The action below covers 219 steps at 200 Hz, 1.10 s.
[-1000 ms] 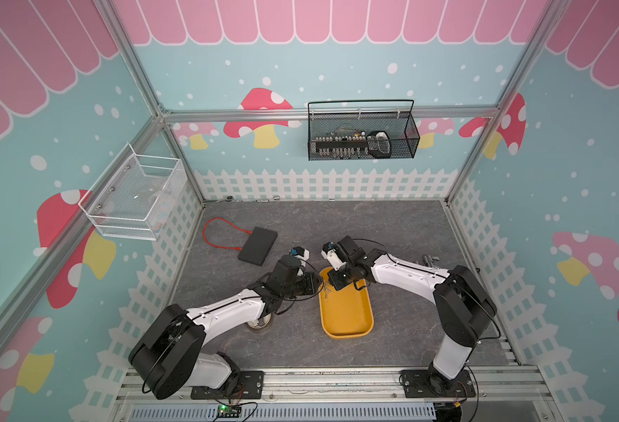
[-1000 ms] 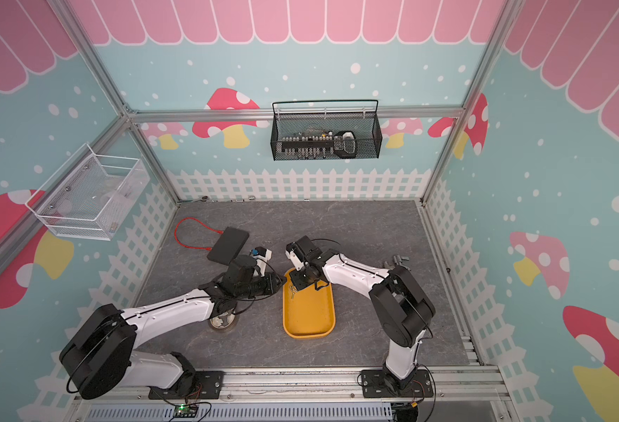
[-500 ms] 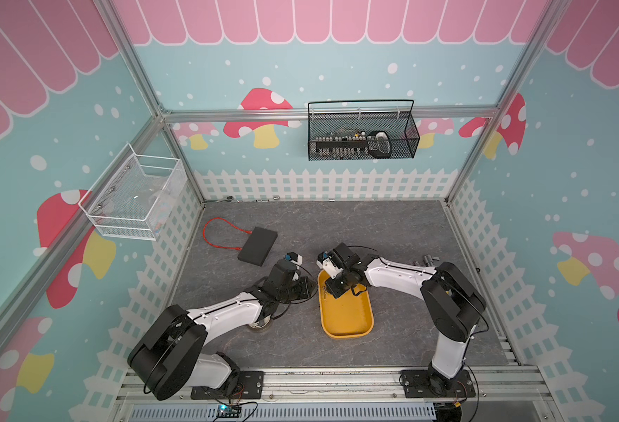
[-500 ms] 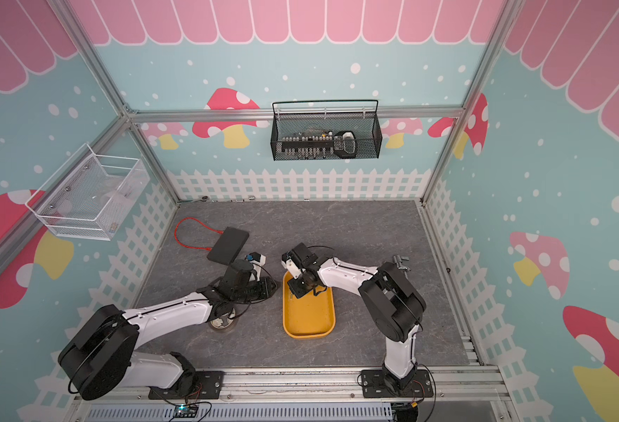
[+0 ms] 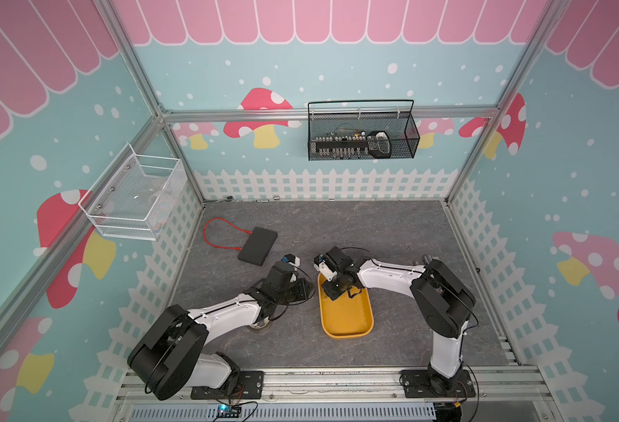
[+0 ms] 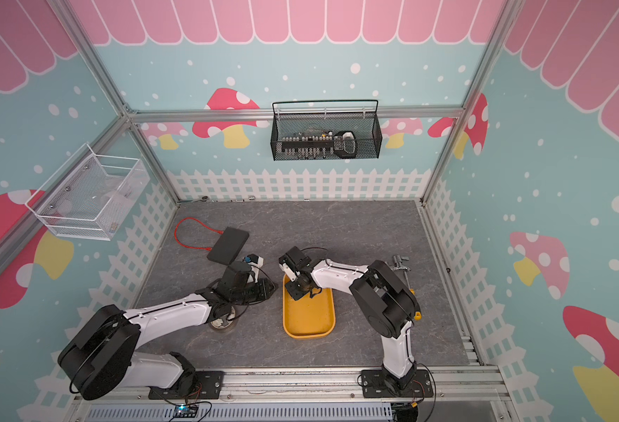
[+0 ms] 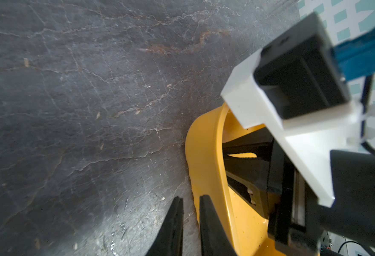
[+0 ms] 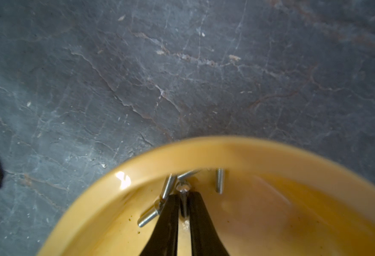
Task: Take out the screws from the storage box
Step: Pick up the screw from the storage box.
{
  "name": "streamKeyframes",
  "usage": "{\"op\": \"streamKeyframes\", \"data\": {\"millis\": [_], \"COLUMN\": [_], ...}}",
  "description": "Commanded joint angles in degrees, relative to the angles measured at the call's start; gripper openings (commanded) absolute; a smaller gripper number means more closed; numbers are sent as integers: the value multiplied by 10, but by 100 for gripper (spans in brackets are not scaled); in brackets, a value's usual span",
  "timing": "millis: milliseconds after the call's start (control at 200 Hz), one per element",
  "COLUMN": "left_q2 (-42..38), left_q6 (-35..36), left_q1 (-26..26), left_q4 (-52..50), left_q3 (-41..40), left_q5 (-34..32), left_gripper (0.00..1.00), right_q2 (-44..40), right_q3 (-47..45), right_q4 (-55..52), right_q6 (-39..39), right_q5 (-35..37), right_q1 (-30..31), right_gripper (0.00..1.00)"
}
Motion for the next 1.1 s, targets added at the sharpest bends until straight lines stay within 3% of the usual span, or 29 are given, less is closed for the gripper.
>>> {"op": "streamKeyframes", "data": {"millis": [0,410,440,505,535,931,1091], "left_q2": [-12,-17,-18,-18,-18,-25,-23], "left_q6": [1,0,0,0,-1,-7,5], "left_q1": [4,7,7,9,8,1,-28], "left_q4": [11,14,14,14,14,4,-25], "left_q3": [-9,-19,-19,-18,-17,15,43], "left_q5": [6,7,8,9,9,23,-15], "left_gripper": [19,19,19,19,19,19,19], "right_q2": [34,44,47,49,48,-67,-112], "right_q3": [-2,-19,-19,-20,-23,33,41], "right_q4": [-29,-53,-53,-52,-48,-41,-64], "right_q6": [-1,19,20,26,28,53,61], "right_q5": [26,52,51,54,56,-4,-6], "right_q1": [3,11,11,12,12,6,-7], "right_gripper": [17,18,15,1,0,0,0]}}
